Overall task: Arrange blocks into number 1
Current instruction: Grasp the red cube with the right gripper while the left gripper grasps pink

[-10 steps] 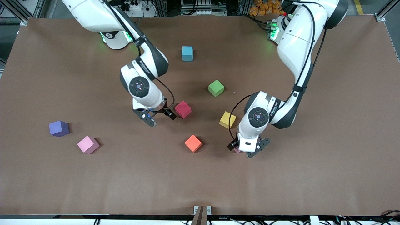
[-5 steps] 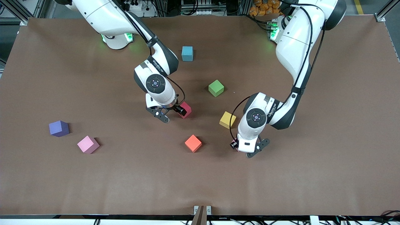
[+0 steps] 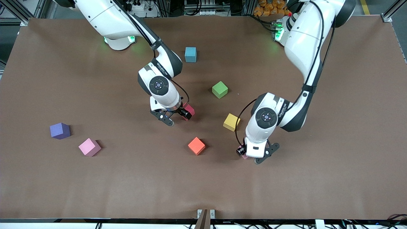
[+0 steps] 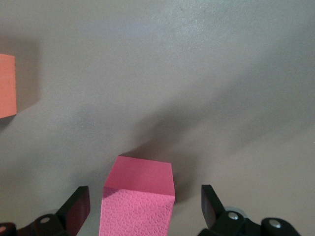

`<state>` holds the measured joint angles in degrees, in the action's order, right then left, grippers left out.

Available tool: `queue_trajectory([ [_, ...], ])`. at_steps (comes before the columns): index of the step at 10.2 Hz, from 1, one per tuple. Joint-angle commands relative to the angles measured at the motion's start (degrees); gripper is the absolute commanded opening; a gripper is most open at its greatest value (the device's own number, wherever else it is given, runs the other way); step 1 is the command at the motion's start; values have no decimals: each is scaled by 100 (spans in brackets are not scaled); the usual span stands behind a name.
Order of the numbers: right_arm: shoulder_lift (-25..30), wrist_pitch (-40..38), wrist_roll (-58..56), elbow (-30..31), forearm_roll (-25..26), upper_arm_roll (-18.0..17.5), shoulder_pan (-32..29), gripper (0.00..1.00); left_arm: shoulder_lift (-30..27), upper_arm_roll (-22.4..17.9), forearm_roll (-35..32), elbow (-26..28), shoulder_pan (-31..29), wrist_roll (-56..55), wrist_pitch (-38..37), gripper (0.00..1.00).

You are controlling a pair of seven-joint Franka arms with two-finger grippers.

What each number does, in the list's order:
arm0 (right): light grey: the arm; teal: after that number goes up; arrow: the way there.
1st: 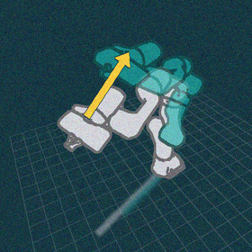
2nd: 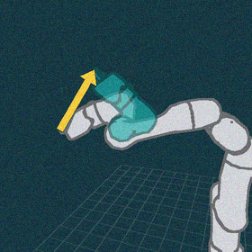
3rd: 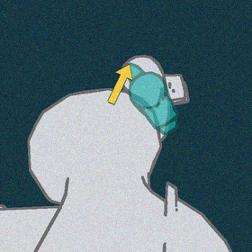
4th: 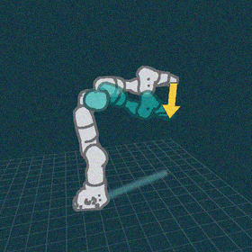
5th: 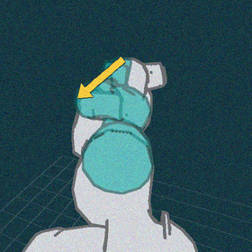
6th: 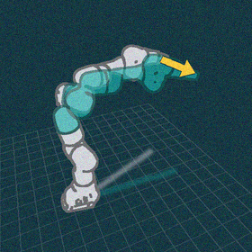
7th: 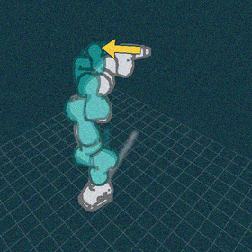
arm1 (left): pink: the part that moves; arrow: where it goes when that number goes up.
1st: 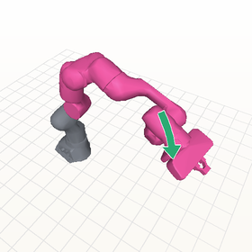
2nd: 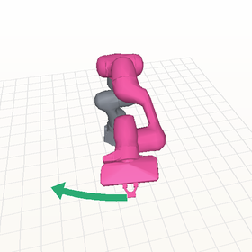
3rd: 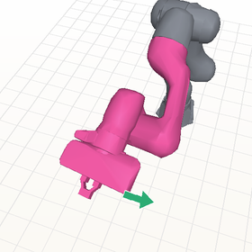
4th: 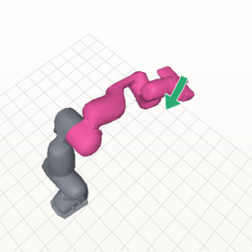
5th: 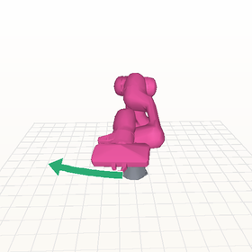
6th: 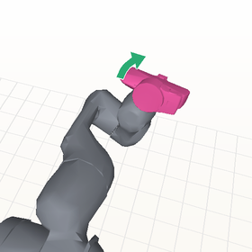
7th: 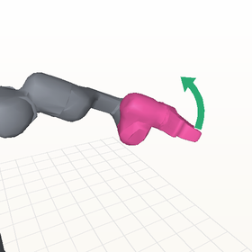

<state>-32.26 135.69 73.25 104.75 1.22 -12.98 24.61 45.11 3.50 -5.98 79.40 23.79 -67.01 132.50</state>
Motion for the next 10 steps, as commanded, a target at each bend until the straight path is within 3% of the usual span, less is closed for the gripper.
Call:
queue_trajectory([
  [1,-184,176,198,-78,45,-29,26,100,-283,10,-158,146,-85,125,-128,0],
  [4,-360,414,287,-95,53,-20,70,100,-398,28,-106,164,-120,469,-330,0],
  [6,-413,503,287,-69,62,-20,184,36,-433,54,-88,181,-217,627,-339,0],
  [7,-396,459,278,-69,54,-20,263,14,-459,45,-62,181,-226,654,-382,0],
  [8,-352,406,69,-61,88,-29,351,0,-468,45,-61,181,-252,689,-418,0],
  [10,6,-250,-877,88,89,-29,396,0,-468,54,-61,181,-252,690,-453,0],
])
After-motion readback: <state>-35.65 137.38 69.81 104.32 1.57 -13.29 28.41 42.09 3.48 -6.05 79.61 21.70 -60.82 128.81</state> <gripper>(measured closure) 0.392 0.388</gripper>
